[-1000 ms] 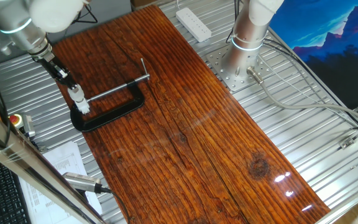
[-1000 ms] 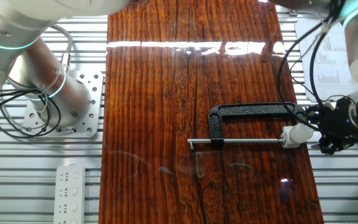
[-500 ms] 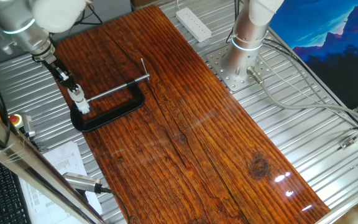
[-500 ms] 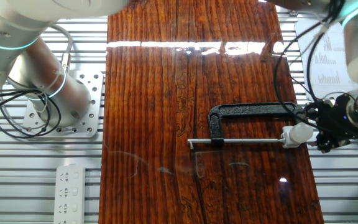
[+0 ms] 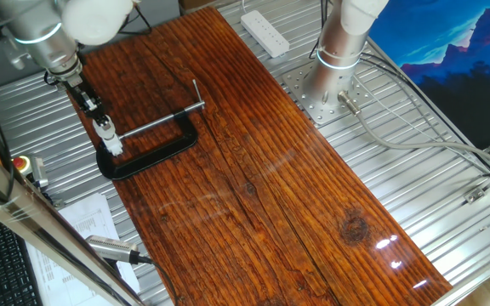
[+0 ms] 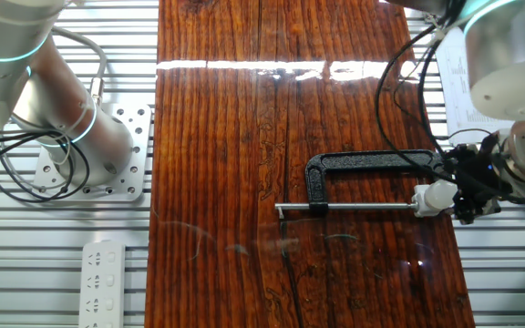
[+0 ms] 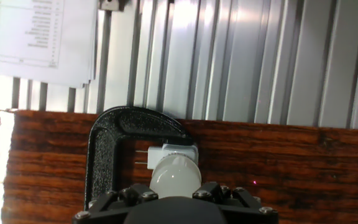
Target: Take out the light bulb by rotating it
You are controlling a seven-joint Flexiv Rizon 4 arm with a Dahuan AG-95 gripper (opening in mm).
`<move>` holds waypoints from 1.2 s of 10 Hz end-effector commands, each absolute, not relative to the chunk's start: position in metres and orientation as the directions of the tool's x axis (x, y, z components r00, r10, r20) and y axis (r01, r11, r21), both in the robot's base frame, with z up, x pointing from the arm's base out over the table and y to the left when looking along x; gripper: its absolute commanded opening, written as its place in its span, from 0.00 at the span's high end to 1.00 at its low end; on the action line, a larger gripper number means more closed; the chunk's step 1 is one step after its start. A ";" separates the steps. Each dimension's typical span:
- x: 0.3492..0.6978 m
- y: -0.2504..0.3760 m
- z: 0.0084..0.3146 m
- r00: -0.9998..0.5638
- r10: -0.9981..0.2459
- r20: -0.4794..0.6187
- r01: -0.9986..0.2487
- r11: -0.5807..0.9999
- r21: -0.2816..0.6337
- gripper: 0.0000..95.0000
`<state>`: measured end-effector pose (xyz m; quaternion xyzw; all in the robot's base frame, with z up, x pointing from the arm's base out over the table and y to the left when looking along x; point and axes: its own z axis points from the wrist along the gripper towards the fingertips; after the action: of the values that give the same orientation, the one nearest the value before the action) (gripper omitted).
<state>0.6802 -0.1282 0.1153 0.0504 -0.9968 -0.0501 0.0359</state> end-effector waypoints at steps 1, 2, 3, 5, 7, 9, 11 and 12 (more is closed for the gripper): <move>0.682 -0.128 0.115 -0.993 -0.097 0.062 -0.090 0.991 0.103 0.40; 0.682 -0.128 0.115 -0.994 -0.094 0.060 -0.087 0.991 0.104 0.40; 0.682 -0.128 0.115 -0.994 -0.093 0.060 -0.087 0.991 0.104 0.40; 0.682 -0.126 0.113 -0.995 -0.082 0.060 -0.075 0.992 0.105 0.40; 0.682 -0.123 0.112 -0.995 -0.080 0.058 -0.074 0.993 0.096 0.40; 0.682 -0.124 0.110 -0.995 -0.085 0.059 -0.080 0.993 0.082 0.60; 0.683 -0.124 0.108 -0.995 -0.085 0.059 -0.080 0.994 0.080 0.60; 0.683 -0.124 0.108 -0.995 -0.086 0.059 -0.081 0.993 0.081 0.60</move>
<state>0.6821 -0.1240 0.1088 0.0418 -0.9979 -0.0393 0.0311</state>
